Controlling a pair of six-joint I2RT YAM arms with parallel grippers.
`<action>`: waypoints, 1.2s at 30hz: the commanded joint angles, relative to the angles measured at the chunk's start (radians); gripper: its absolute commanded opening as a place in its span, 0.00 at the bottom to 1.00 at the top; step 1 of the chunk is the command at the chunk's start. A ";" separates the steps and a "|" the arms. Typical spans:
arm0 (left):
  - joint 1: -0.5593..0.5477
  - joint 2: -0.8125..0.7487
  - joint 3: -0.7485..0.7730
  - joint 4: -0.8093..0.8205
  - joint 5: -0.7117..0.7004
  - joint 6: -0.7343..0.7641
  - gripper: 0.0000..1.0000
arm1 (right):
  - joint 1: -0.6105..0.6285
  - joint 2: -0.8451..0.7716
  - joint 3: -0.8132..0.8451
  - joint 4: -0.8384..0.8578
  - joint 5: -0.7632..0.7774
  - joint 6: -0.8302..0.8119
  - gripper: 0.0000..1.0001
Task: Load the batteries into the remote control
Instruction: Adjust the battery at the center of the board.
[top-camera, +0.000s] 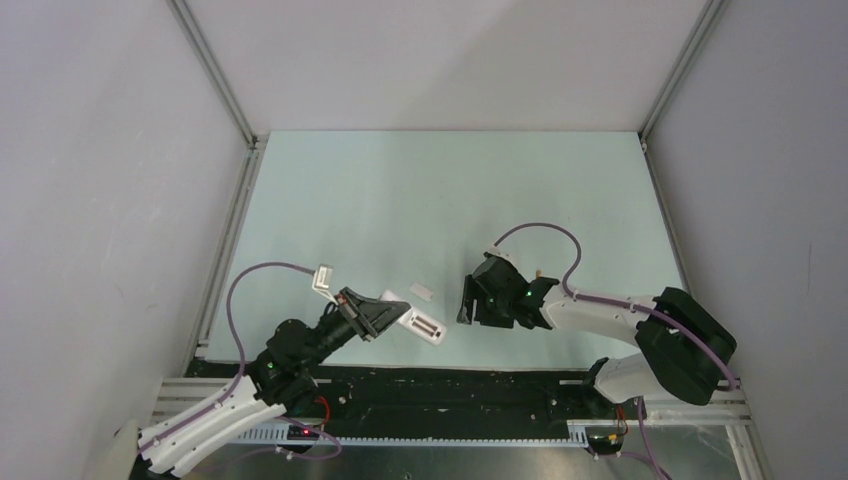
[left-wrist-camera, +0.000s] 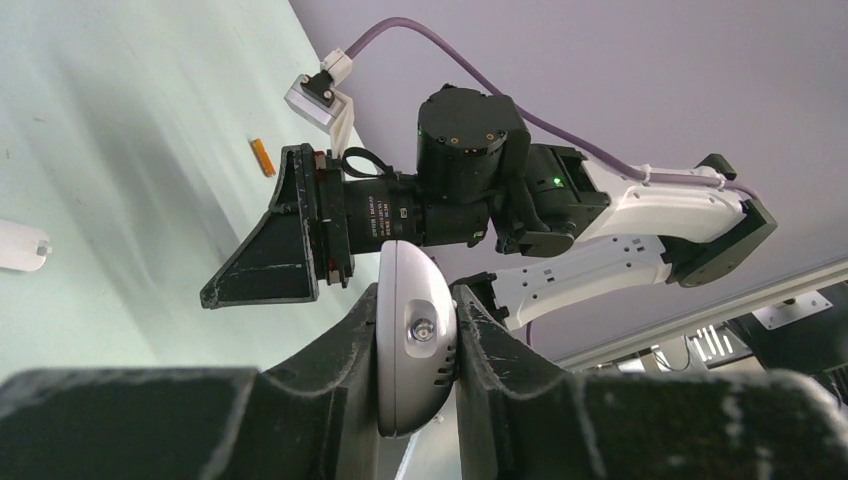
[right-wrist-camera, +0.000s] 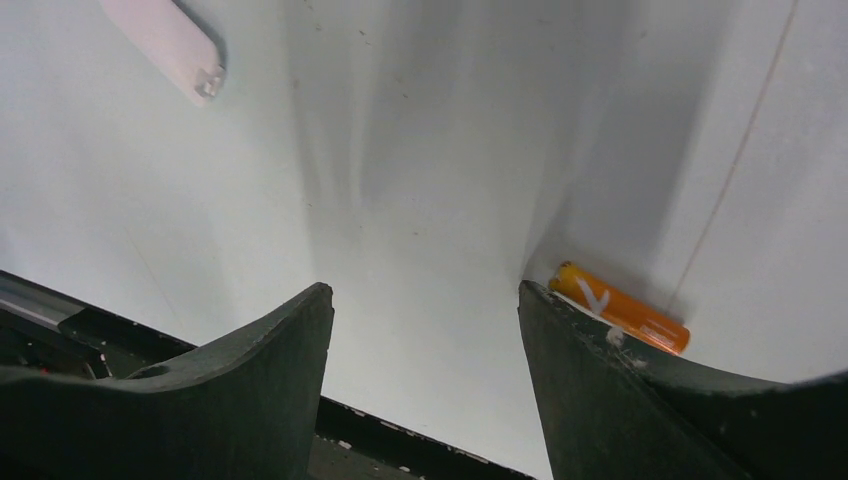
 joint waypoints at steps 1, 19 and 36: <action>0.007 0.010 0.053 0.015 0.013 0.037 0.00 | -0.001 0.054 -0.022 0.011 -0.001 -0.013 0.73; 0.008 0.025 0.056 0.012 0.010 0.041 0.00 | -0.101 -0.245 -0.013 -0.187 0.075 -0.342 0.72; 0.007 0.033 0.058 0.010 0.007 0.040 0.00 | -0.116 -0.041 -0.013 -0.101 0.008 -0.399 0.59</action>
